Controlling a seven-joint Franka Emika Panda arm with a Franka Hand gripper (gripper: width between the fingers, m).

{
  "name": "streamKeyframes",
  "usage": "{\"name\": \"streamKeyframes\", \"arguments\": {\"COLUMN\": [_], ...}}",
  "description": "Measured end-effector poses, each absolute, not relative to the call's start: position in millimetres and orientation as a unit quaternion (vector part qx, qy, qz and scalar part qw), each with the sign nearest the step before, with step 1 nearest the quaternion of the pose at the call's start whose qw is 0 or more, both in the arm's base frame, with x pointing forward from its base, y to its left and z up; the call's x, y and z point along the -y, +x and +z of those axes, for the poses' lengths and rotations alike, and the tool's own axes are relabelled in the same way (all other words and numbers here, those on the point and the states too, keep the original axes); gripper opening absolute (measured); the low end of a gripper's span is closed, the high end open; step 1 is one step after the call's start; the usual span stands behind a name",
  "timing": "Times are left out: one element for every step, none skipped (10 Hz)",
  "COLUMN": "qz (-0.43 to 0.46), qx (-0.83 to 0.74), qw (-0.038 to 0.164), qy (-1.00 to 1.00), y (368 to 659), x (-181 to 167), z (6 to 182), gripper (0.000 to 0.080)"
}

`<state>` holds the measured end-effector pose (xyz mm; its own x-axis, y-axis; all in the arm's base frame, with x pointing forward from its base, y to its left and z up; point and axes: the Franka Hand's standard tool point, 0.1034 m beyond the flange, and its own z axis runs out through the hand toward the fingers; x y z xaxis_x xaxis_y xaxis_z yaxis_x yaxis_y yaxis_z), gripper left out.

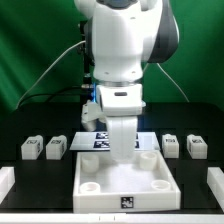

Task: Assemble one leg

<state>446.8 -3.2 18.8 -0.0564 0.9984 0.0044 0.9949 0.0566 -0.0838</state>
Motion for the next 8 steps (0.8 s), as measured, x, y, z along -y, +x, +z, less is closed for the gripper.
{"name": "streamKeyframes", "arguments": {"qz": [0.024,0.018,0.012,0.007,0.003,0.008,0.020,0.026], "qx": [0.727,0.726,0.722,0.720,0.718,0.712,0.707,0.703], "qw": [0.030,0.029,0.027,0.027,0.027,0.031,0.040,0.046], "qy": [-0.685,-0.687,-0.692,-0.694,-0.695,-0.701,-0.706,-0.709], "y": [454,464,475,485,493,496,497,497], "x": [-12,-25,-36,-45,-50,-53,-54,-59], "z": [17.6,17.1,17.8,17.5,15.6,15.0,15.0,15.6], "gripper": [0.0064,0.0064,0.0064,0.0064,0.0064,0.0064,0.0064,0.0064]}}
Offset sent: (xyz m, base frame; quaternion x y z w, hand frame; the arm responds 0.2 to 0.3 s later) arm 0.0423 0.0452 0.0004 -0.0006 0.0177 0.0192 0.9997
